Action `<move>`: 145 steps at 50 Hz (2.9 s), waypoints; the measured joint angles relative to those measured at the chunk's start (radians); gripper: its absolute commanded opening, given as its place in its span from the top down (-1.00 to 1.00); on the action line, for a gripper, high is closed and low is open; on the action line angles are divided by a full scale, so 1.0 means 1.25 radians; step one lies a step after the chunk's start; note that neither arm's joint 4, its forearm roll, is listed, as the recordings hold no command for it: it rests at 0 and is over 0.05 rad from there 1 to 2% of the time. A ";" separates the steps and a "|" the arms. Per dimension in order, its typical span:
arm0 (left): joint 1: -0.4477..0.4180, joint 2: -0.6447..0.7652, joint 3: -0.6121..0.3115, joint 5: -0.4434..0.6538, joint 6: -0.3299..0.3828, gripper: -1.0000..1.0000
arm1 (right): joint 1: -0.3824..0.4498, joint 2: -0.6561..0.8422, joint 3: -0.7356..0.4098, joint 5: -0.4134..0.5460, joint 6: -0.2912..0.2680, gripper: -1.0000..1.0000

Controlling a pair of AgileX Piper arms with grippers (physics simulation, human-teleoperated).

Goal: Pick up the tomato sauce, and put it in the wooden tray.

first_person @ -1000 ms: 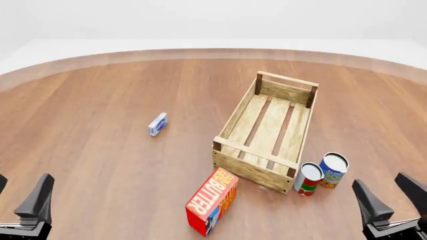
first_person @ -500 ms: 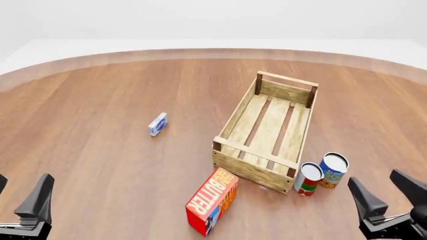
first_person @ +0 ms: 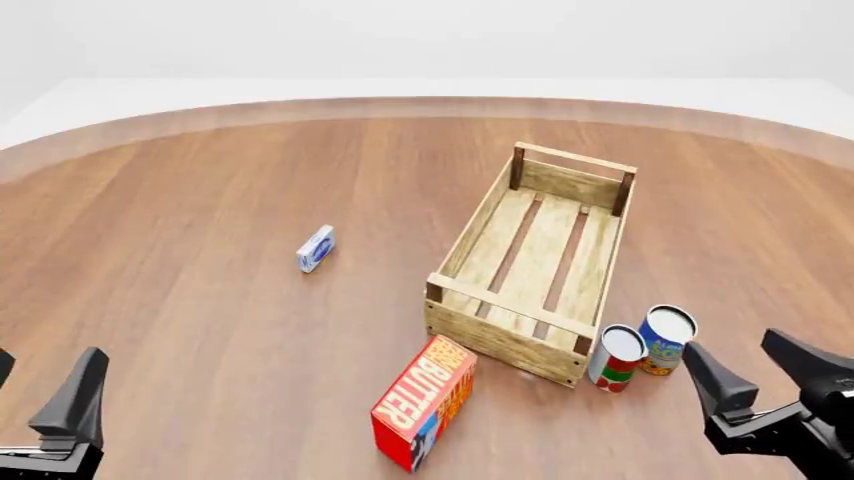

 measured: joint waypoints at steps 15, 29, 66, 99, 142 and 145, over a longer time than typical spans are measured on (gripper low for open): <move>0.000 0.000 0.000 0.000 0.000 -1.00 | 0.006 0.076 0.015 -0.067 0.001 -1.00; 0.000 0.000 0.000 0.000 0.000 -1.00 | 0.013 0.162 0.033 -0.151 0.002 -1.00; 0.000 0.000 0.000 0.000 0.000 -1.00 | 0.016 0.390 0.058 -0.370 -0.002 -1.00; 0.000 0.000 0.000 0.000 0.000 -1.00 | 0.021 0.602 0.077 -0.574 0.005 -1.00; 0.000 0.000 0.000 0.000 0.000 -1.00 | 0.026 0.803 0.079 -0.751 0.018 -1.00; 0.000 0.000 0.000 0.000 0.000 -1.00 | 0.027 0.814 0.079 -0.760 0.019 -1.00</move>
